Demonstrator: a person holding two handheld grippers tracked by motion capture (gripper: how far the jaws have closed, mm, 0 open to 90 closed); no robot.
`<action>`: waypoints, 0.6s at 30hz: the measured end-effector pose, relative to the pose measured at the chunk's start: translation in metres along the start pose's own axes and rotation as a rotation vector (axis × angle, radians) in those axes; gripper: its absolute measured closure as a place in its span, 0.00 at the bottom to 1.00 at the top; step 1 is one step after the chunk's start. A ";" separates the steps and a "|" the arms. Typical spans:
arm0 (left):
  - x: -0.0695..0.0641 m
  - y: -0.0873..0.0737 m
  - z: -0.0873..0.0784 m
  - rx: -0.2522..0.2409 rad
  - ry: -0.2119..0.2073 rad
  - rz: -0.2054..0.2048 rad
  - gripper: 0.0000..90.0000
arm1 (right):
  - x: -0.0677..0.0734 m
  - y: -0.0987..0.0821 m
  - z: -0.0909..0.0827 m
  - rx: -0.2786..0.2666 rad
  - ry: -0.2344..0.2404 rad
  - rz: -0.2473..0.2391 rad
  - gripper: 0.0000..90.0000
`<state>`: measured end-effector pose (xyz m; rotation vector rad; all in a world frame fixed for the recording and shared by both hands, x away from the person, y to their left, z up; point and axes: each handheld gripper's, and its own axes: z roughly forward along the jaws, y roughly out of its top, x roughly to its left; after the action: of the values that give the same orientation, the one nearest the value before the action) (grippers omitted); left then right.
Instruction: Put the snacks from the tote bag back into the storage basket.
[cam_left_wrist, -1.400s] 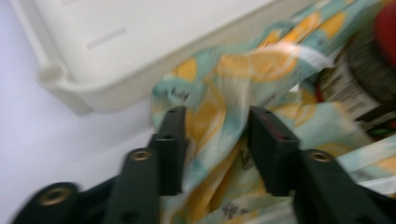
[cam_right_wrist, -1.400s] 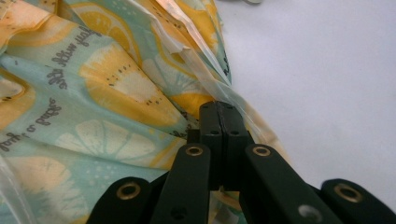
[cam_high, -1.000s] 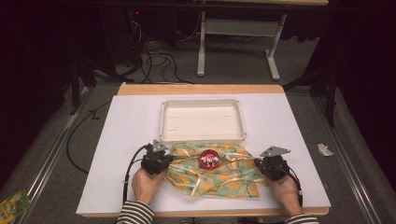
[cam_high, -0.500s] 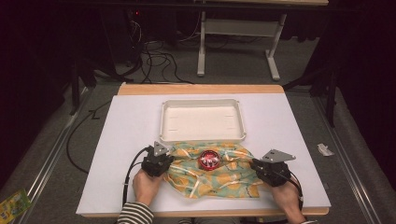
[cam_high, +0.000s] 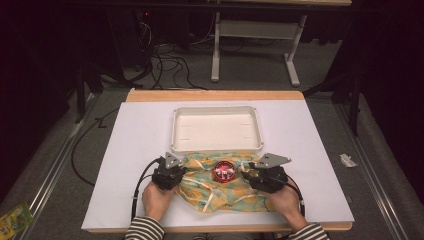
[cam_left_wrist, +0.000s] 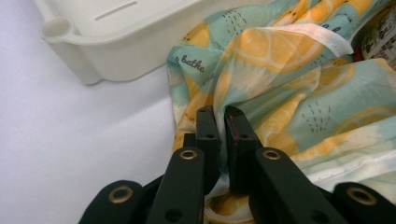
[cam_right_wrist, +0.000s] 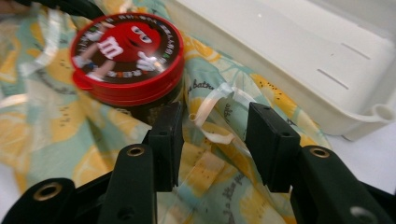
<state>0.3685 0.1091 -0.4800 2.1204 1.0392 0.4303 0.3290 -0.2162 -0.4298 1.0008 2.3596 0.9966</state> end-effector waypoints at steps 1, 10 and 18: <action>0.001 -0.001 0.000 -0.007 -0.006 -0.004 0.95 | -0.002 0.000 0.005 0.008 0.006 0.000 0.75; 0.001 -0.006 -0.001 -0.037 -0.010 -0.014 0.92 | -0.025 -0.012 0.023 0.062 0.019 0.065 1.00; 0.005 -0.006 -0.001 -0.040 -0.033 0.007 0.91 | -0.028 -0.029 0.035 0.086 -0.028 0.100 1.00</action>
<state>0.3681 0.1160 -0.4842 2.0896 0.9961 0.4148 0.3549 -0.2353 -0.4732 1.1669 2.3674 0.9169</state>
